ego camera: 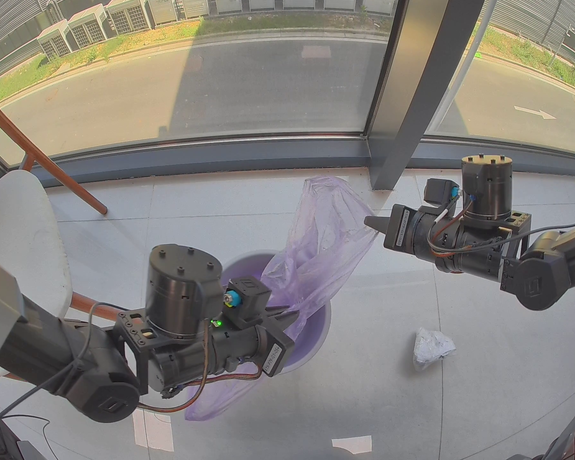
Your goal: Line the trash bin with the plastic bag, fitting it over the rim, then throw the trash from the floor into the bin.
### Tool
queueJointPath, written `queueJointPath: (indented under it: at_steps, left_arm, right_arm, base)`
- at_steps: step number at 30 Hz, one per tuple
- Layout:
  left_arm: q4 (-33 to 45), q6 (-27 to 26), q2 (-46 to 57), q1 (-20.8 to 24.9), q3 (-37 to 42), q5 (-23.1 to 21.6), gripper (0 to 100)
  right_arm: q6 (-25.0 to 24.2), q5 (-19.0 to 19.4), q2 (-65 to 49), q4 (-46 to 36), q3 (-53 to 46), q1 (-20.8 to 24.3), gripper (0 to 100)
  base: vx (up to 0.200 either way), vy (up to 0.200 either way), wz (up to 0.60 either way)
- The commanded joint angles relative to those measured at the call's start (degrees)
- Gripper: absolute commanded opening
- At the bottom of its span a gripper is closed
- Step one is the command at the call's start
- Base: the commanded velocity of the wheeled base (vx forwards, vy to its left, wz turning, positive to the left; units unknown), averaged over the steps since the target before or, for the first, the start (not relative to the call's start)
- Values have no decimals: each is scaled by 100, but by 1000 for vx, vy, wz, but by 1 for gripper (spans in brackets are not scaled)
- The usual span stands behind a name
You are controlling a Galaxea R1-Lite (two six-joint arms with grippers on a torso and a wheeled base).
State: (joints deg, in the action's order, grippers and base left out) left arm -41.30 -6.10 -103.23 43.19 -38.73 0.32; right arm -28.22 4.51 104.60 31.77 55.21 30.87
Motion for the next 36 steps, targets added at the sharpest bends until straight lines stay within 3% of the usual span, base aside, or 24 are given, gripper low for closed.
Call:
queueJointPath:
  at_steps: [1, 2, 3, 10, 20, 29, 36]
  left_arm:
    - [-9, 12, -637, 5, -399, 100, 0]
    - [-27, 21, -681, 5, -442, 91, 0]
    - [-45, 21, -698, 5, -469, 91, 100]
    - [-36, 337, -637, 14, -671, 127, 100]
    - [219, 636, -171, -30, -574, 654, 100]
    - [509, 697, 40, -408, -539, 935, 100]
    - [518, 671, 40, -689, -557, 909, 100]
  right_arm:
    - [10, -3, 395, 567, -380, -195, 0]
    - [1, -3, 439, 840, -459, -204, 0]
    - [1, -3, 456, 1016, -511, -204, 0]
    - [1, -3, 430, 1253, -784, -204, 0]
    - [1, 6, 413, 1262, -889, -186, 0]
    - [10, -3, 439, 1262, -889, -160, 0]
    - [18, -3, 421, 1262, -889, -160, 0]
  base:
    - [0, 0, 0]
    - [0, 0, 0]
    - [0, 0, 0]
    - [0, 0, 0]
    - [0, 0, 0]
    - [0, 0, 0]
    - [0, 0, 0]
